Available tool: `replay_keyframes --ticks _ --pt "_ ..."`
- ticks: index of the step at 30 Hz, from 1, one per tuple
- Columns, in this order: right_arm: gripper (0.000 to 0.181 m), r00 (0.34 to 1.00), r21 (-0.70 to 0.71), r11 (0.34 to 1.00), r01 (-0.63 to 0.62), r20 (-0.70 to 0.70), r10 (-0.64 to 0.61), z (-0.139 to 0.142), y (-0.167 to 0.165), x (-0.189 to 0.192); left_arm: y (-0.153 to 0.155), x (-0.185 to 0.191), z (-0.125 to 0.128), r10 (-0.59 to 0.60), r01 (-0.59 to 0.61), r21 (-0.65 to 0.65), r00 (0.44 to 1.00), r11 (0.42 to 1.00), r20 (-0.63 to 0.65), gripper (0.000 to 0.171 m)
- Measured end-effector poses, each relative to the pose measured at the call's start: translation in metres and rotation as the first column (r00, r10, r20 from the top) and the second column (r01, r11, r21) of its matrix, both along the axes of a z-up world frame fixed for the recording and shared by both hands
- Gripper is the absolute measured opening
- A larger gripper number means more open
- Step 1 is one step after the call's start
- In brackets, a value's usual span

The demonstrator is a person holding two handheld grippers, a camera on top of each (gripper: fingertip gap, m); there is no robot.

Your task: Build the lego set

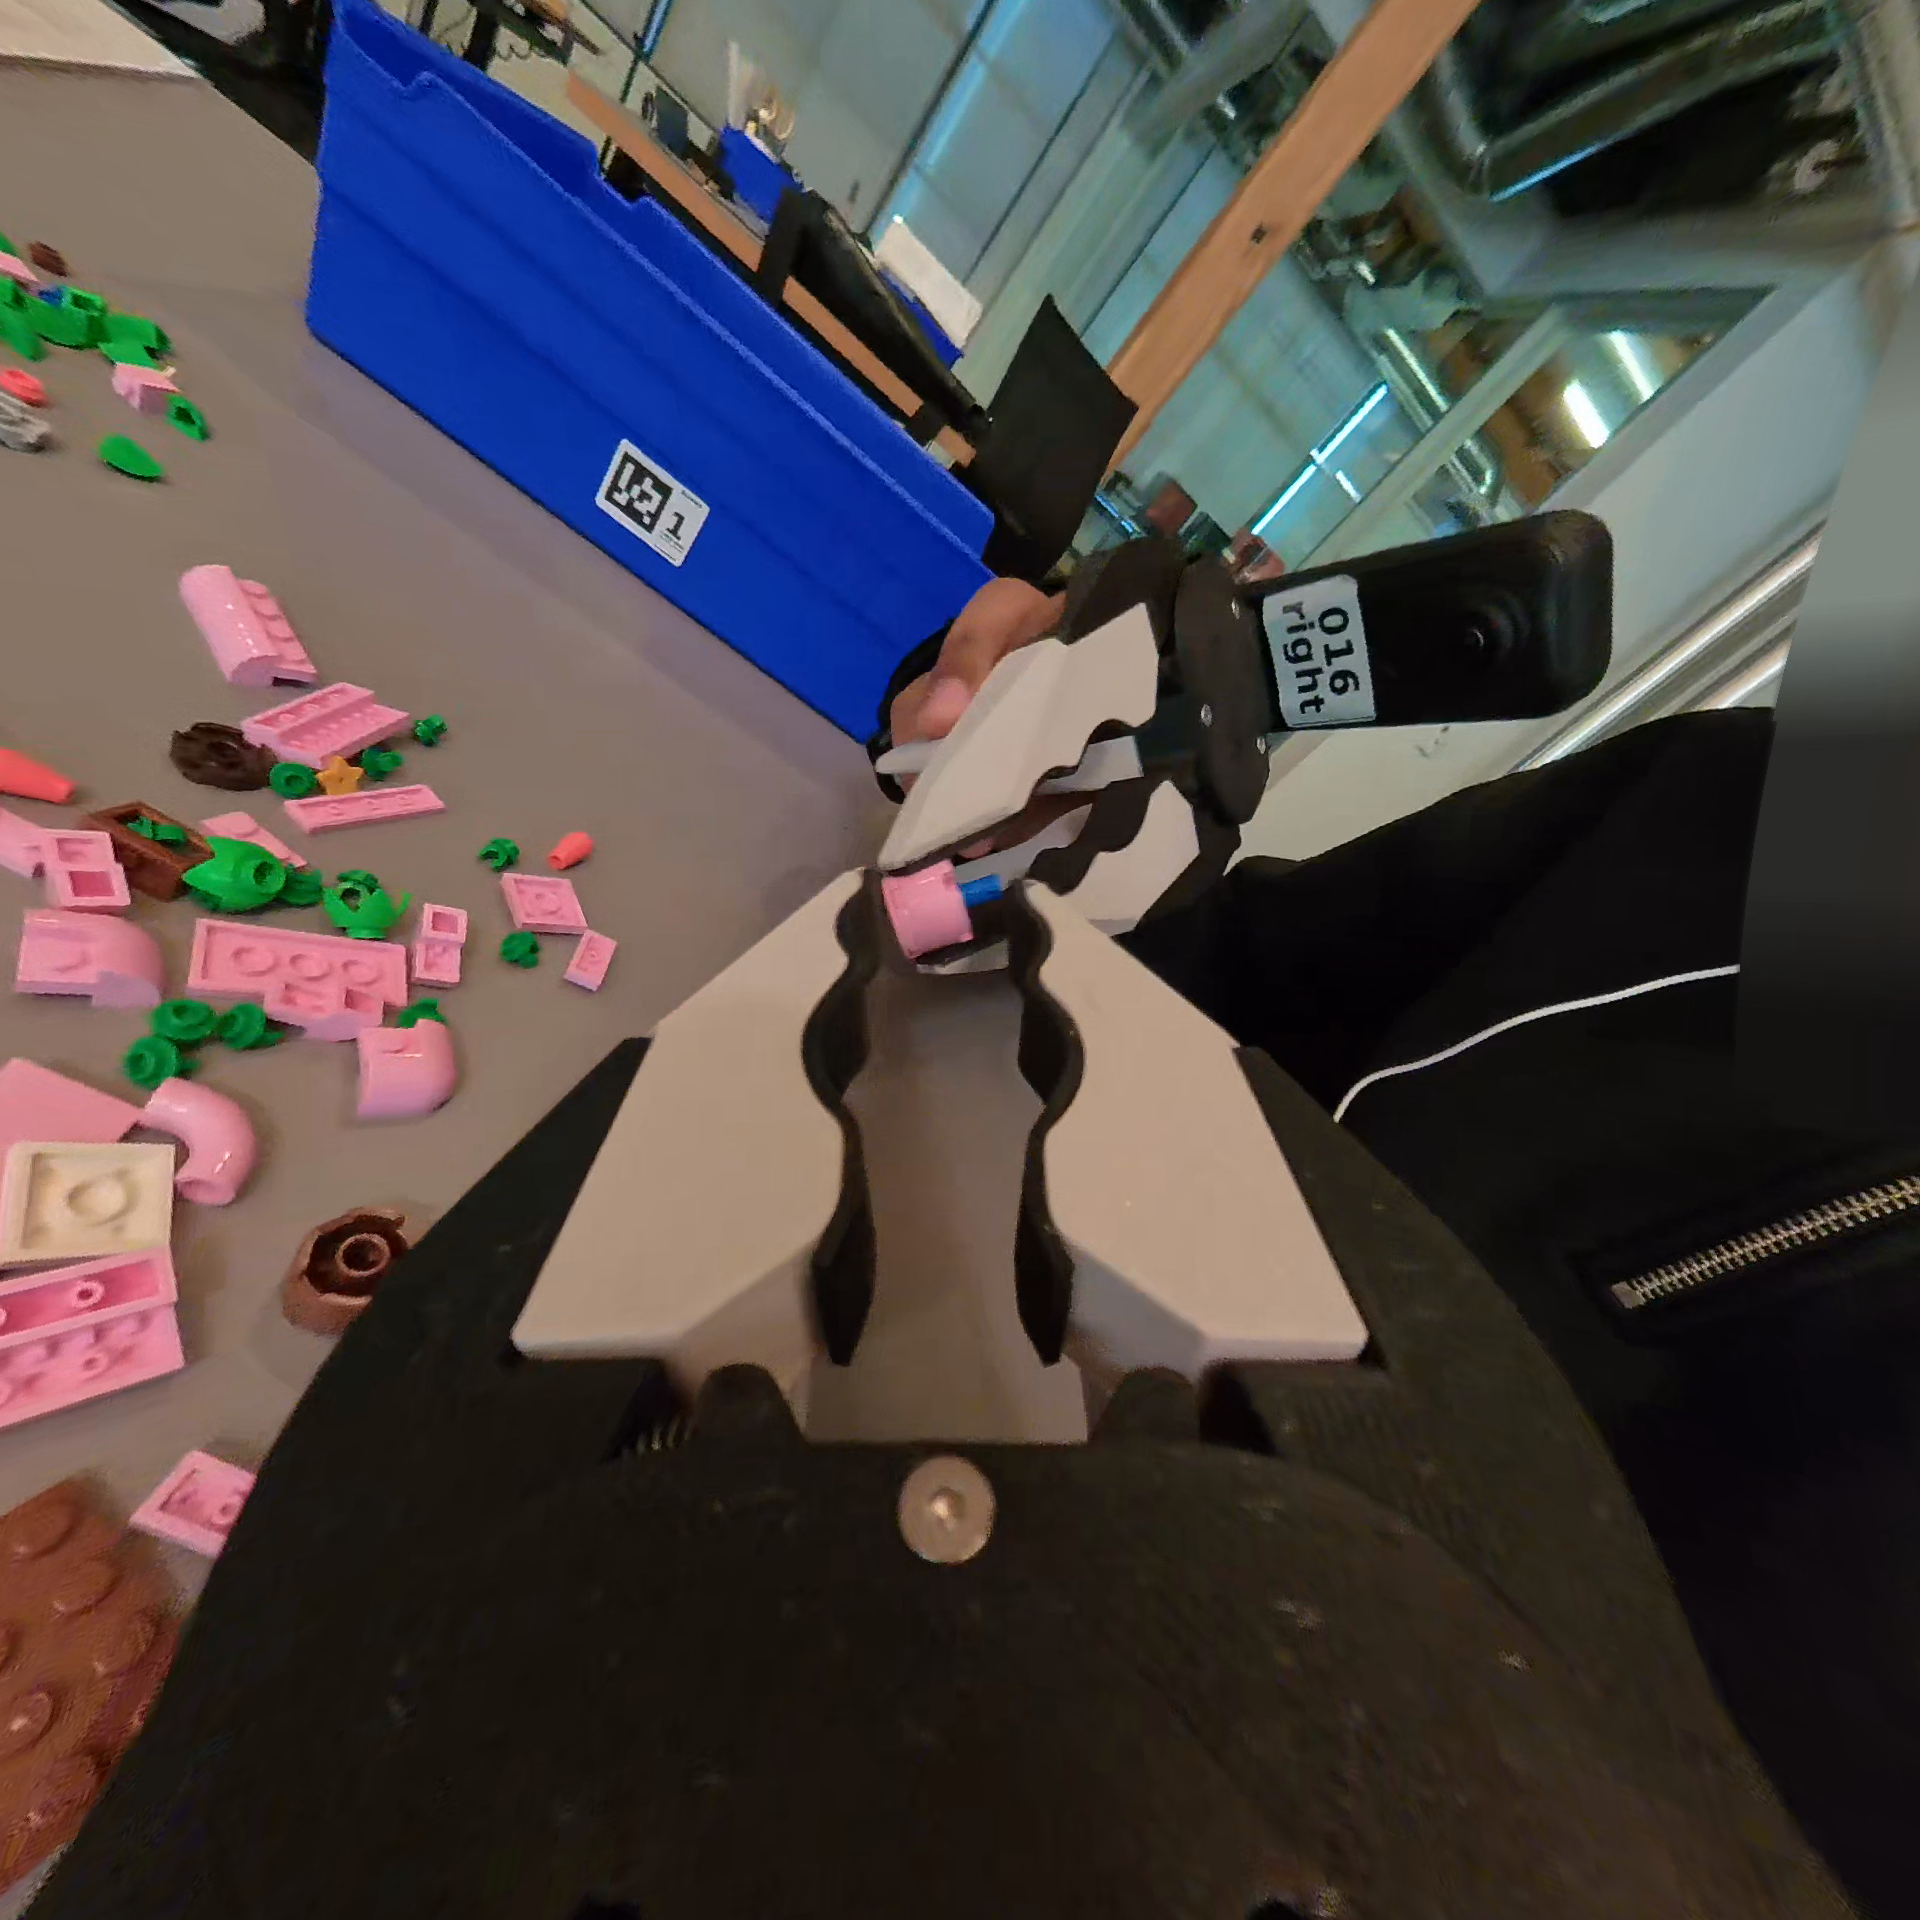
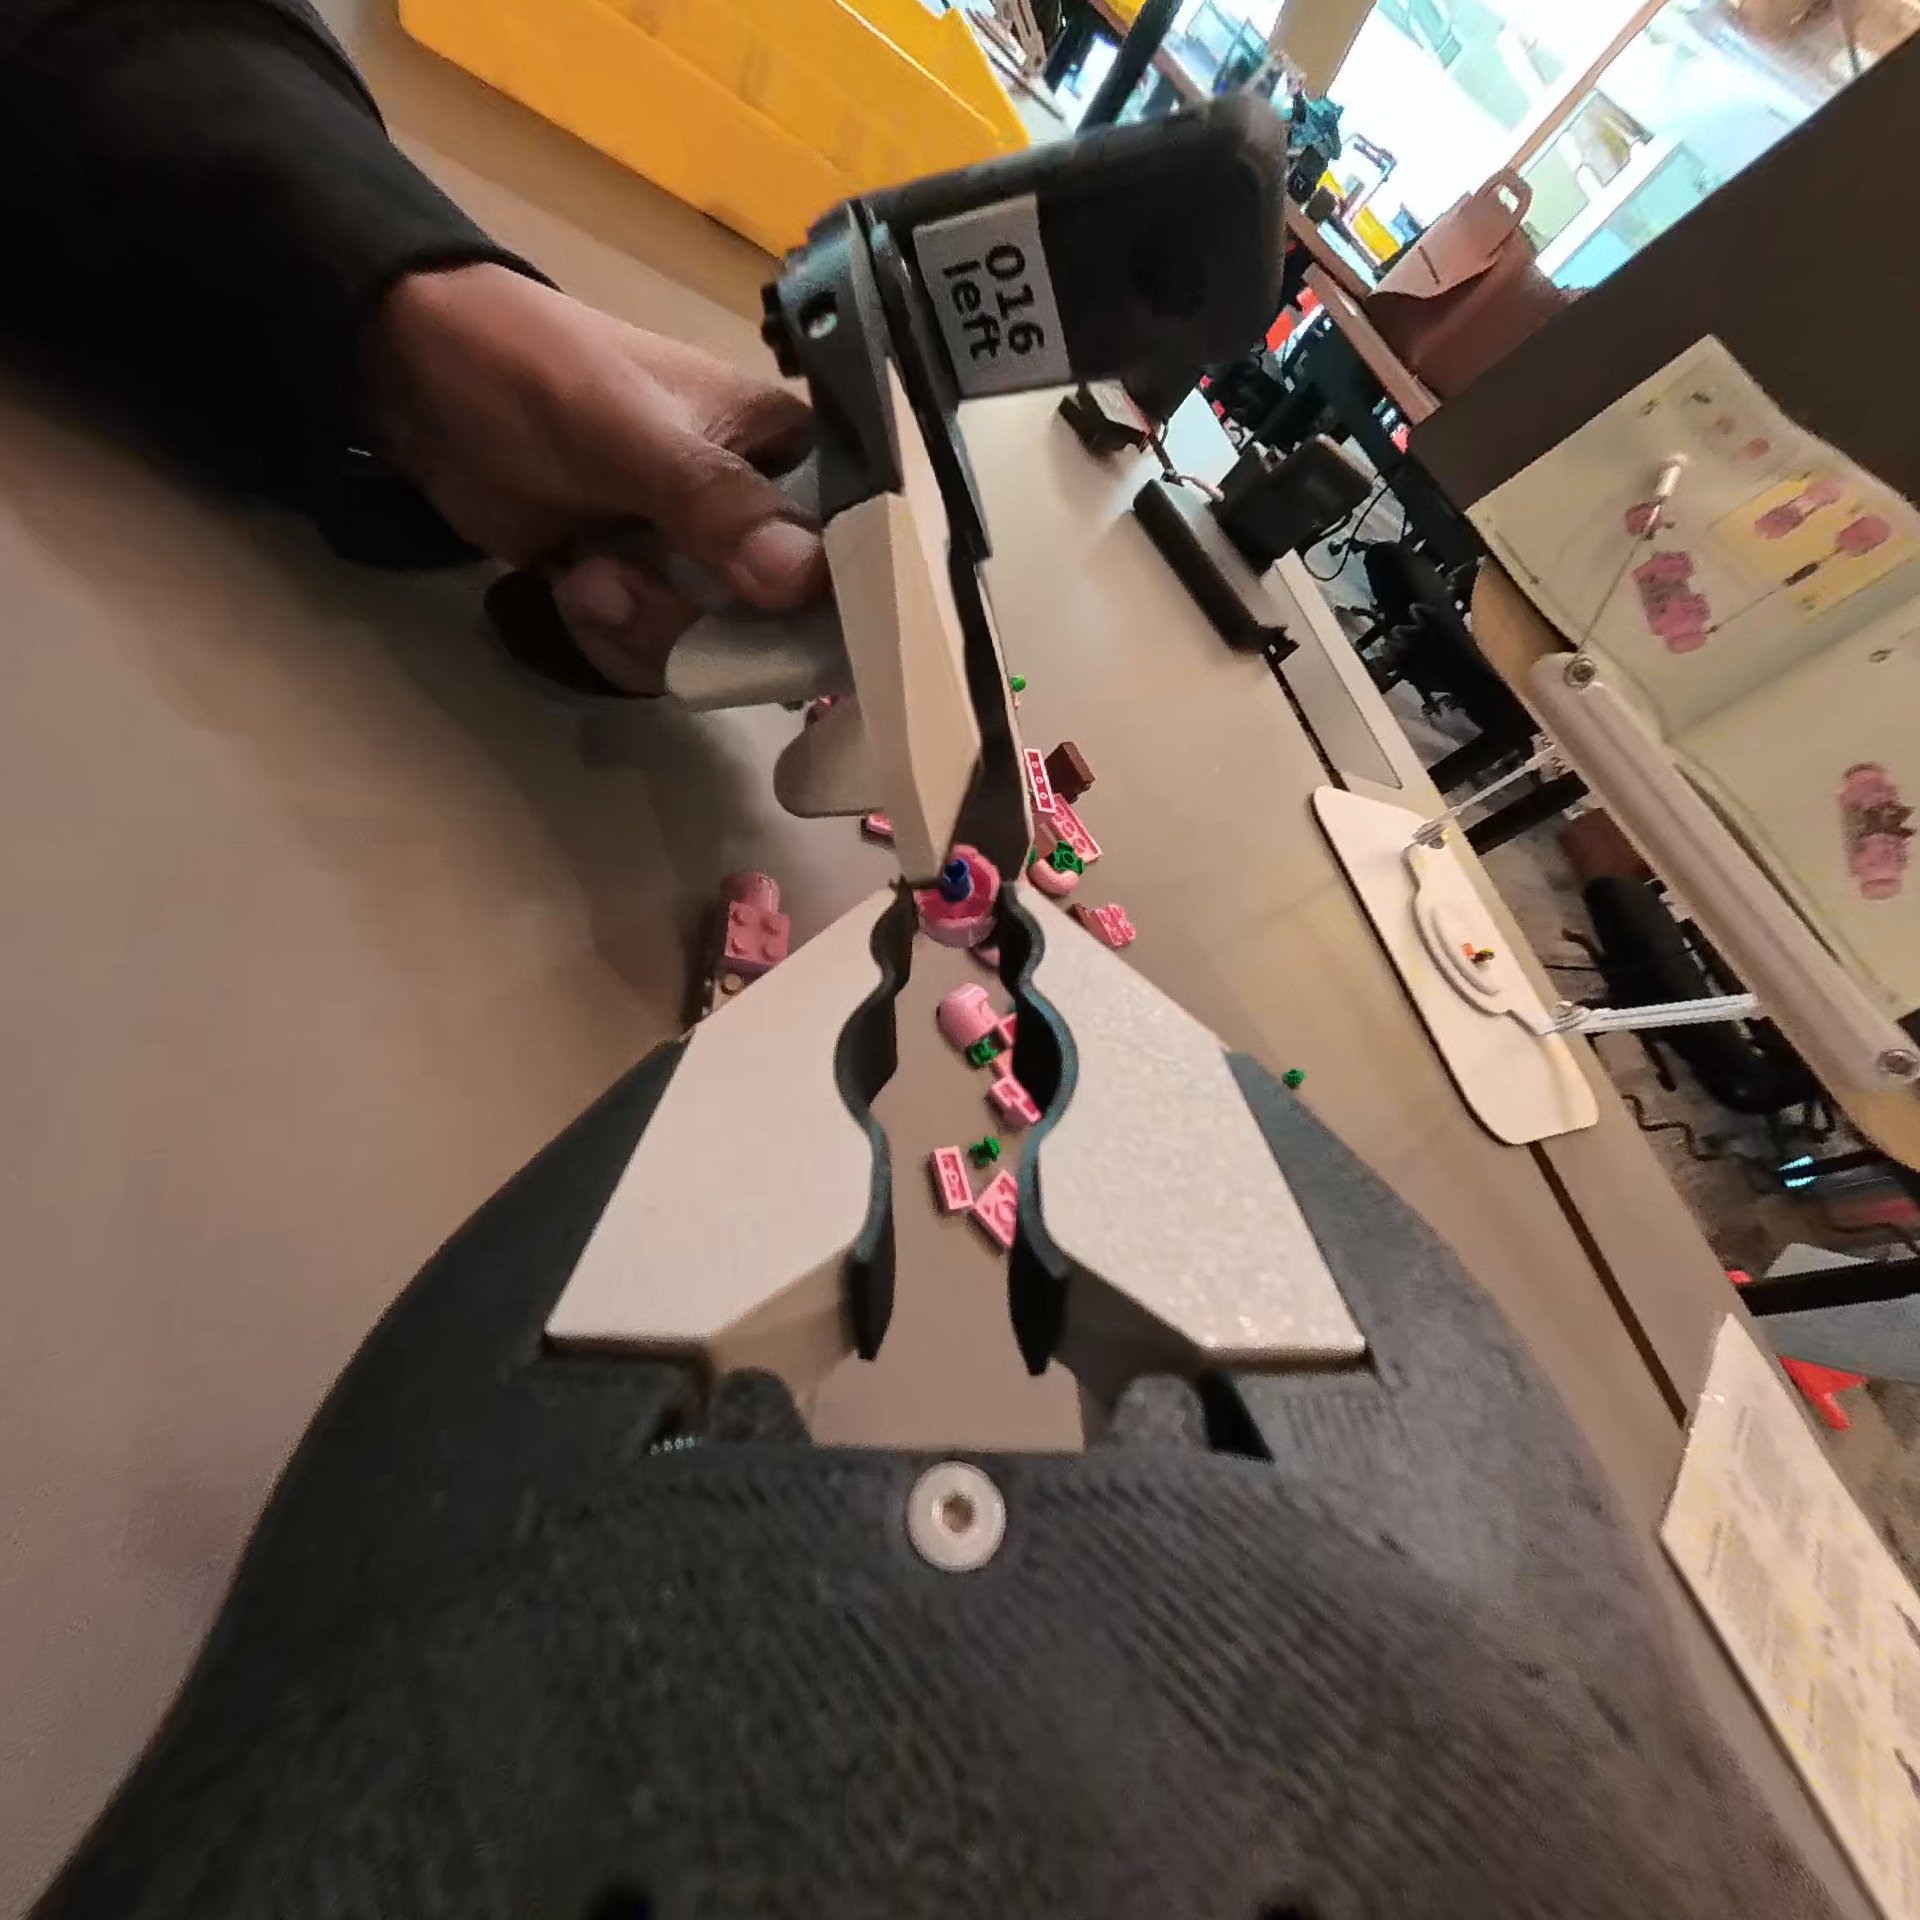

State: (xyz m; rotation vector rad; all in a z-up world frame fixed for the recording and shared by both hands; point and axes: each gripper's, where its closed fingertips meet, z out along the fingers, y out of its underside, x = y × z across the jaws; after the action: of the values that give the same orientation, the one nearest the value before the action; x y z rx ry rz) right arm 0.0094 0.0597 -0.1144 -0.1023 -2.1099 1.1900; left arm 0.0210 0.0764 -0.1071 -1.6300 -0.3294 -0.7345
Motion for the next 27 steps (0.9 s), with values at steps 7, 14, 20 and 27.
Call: replay_keyframes --ticks 7,14,20,27 --pt "0.014 0.999 -0.029 1.000 0.012 -0.031 -0.013 0.008 0.004 -0.001 -0.009 -0.012 0.004 0.044 -0.045 0.036 0.999 0.998 0.028 0.018" --pt "0.014 0.999 -0.027 0.999 0.019 -0.029 -0.020 0.007 0.005 -0.003 -0.012 -0.009 0.010 0.032 -0.033 0.068 0.999 0.997 0.028 0.014" --pt "0.014 0.999 -0.014 1.000 0.009 -0.036 -0.009 0.006 0.001 -0.001 -0.010 -0.007 0.008 0.032 -0.033 0.054 0.999 0.998 0.022 0.003" --pt "0.014 0.999 -0.075 0.996 -0.039 -0.039 0.036 0.015 -0.001 0.006 -0.013 -0.004 0.015 -0.015 0.005 0.097 0.996 0.995 0.093 0.001"
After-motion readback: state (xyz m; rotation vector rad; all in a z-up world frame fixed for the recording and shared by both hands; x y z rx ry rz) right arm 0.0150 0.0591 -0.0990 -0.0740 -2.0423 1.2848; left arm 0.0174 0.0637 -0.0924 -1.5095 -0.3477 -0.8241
